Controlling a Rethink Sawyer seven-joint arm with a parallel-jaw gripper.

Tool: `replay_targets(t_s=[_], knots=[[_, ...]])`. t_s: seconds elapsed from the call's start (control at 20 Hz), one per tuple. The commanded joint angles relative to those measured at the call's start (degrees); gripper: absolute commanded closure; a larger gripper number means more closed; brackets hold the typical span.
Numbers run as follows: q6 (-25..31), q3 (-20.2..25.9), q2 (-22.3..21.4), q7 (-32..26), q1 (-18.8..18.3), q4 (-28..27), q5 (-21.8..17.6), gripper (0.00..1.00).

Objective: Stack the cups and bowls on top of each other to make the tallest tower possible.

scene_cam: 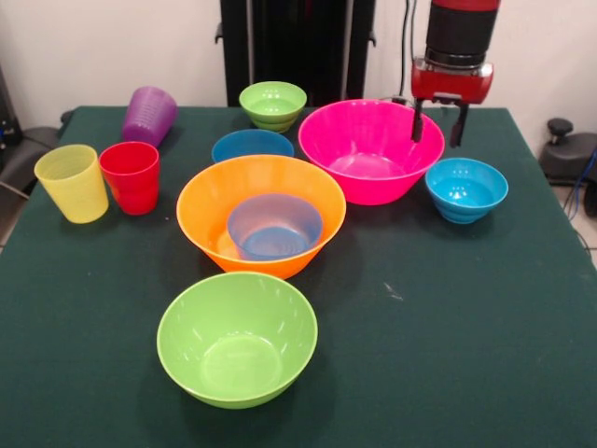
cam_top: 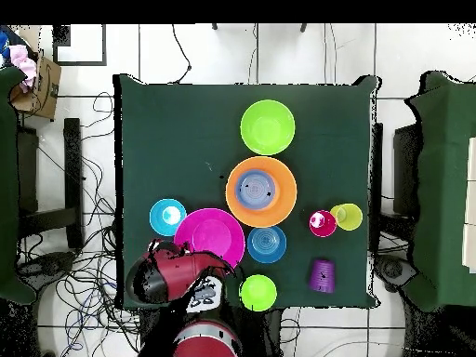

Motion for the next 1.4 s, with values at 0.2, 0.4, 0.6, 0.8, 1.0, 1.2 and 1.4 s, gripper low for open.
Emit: replay_targets(t_s=[0.2, 0.4, 0.6, 0.8, 1.0, 1.2, 1.4], knots=[[1.5, 3.5, 6.5, -0.2, -3.4, -1.6, -7.3, 0.00], [1.2, 1.7, 9.1, 0.4, -1.9, -3.1, -8.2, 0.00], [-0.5, 1.5, 12.0, 1.4, -1.4, -5.2, -8.4, 0.00], [-1.4, 0.6, 13.7, 2.3, -0.3, -6.6, -7.9, 0.00], [-2.4, -0.3, 15.7, 2.7, 0.1, -8.2, -7.5, 0.00], [-4.3, -3.7, 16.9, 3.8, 2.3, -9.9, -6.8, 1.00], [-5.7, -5.4, 17.0, 4.8, 3.6, -9.8, -6.1, 1.00]])
